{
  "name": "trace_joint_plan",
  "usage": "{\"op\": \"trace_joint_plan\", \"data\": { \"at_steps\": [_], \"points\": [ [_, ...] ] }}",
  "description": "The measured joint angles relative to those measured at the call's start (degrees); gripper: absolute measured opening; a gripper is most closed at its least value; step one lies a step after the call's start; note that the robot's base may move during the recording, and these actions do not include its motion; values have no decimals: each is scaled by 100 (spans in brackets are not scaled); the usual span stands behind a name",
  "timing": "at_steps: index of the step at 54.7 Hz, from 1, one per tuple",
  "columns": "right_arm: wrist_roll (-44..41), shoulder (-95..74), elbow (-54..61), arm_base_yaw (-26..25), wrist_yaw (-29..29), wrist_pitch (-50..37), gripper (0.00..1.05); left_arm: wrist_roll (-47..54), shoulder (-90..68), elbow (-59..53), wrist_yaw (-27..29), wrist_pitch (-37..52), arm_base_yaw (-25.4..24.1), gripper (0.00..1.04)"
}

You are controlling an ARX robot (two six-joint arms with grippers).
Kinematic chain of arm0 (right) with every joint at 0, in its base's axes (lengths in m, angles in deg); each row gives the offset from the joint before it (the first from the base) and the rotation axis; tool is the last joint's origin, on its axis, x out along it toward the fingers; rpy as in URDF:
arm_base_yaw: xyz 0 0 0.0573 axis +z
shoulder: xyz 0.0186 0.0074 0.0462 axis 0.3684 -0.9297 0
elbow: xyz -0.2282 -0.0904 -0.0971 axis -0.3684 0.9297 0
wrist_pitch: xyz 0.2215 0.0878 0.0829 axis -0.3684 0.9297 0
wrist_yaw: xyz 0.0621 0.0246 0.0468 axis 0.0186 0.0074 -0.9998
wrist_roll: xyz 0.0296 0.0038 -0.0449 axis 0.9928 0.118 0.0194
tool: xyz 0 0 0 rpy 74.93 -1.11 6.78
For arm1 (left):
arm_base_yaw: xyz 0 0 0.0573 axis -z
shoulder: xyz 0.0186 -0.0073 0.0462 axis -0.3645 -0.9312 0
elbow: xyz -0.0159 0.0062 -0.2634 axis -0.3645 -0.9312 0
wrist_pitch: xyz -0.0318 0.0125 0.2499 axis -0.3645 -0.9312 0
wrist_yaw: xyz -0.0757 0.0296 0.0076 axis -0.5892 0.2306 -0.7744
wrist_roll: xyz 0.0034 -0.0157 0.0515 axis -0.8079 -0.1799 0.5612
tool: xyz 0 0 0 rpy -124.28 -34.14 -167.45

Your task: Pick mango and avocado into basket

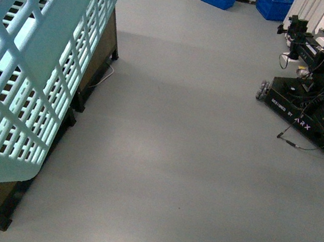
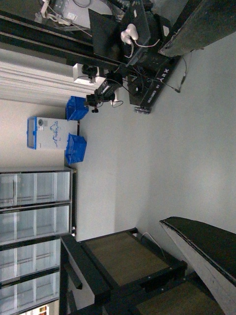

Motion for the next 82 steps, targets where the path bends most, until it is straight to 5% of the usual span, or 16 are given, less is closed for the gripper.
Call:
{"op": "trace_joint_plan", "data": {
  "at_steps": [82],
  "points": [
    [2,0,0,11,-2,4,97,0,-2,-9,-11,-11,0,7]
  ]
}}
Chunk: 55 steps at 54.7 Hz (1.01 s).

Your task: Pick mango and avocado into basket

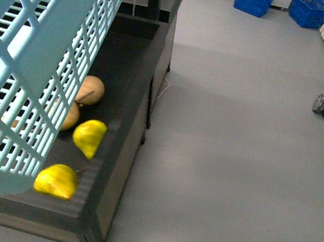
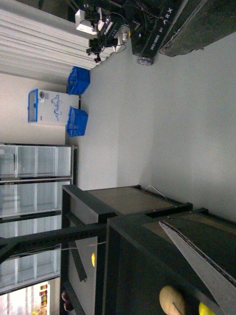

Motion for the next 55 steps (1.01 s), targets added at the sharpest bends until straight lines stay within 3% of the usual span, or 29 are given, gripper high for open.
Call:
{"op": "trace_joint_plan", "data": {
  "at_steps": [55],
  "points": [
    [0,0,0,0,2,0,97,2,2,-2,15,0,2,7]
  ]
}}
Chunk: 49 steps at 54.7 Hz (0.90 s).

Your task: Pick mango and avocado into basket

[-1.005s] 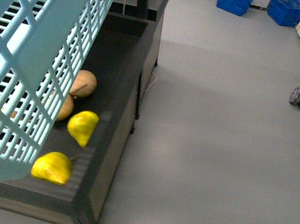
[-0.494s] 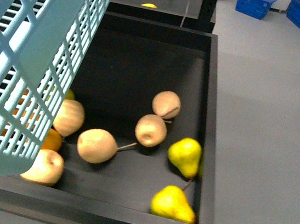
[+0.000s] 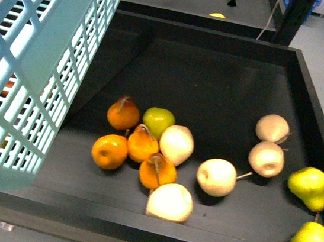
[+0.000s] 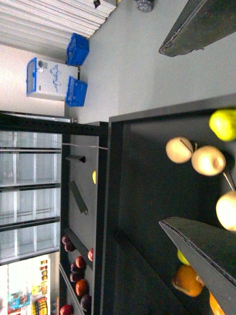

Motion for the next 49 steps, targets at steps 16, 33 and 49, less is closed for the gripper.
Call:
{"op": "trace_joint_plan", "data": {
  "at_steps": [16,33,49],
  "points": [
    [-2,0,0,0,-4,0,97,-2,-9,0,-9,0,0,7],
    [0,0,0,0,-2,0,97,-4,-9,0,-11,0,0,7],
    [0,-2,0,0,4,-4,97,2,0,0,-2,-2,0,7]
  ]
}}
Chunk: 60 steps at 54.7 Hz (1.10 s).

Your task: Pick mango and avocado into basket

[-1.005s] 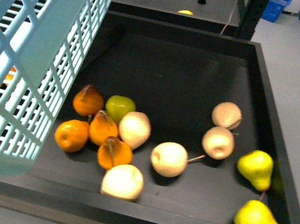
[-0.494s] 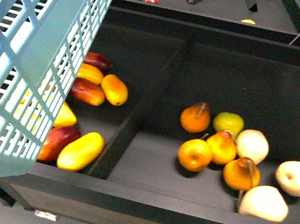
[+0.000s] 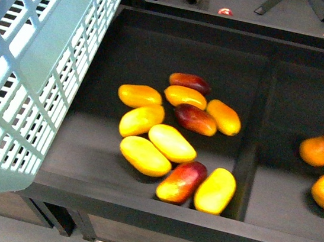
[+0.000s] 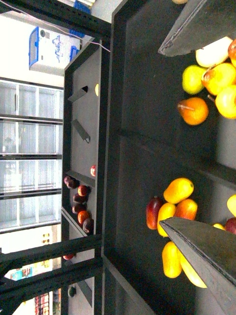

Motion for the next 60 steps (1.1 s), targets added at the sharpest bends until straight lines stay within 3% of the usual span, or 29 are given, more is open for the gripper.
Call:
{"op": "trace_joint_plan", "data": {
  "at_steps": [60],
  "points": [
    [0,2,2,-4,-37,4,97,160,24,0,140,2,-55,7]
  ]
}}
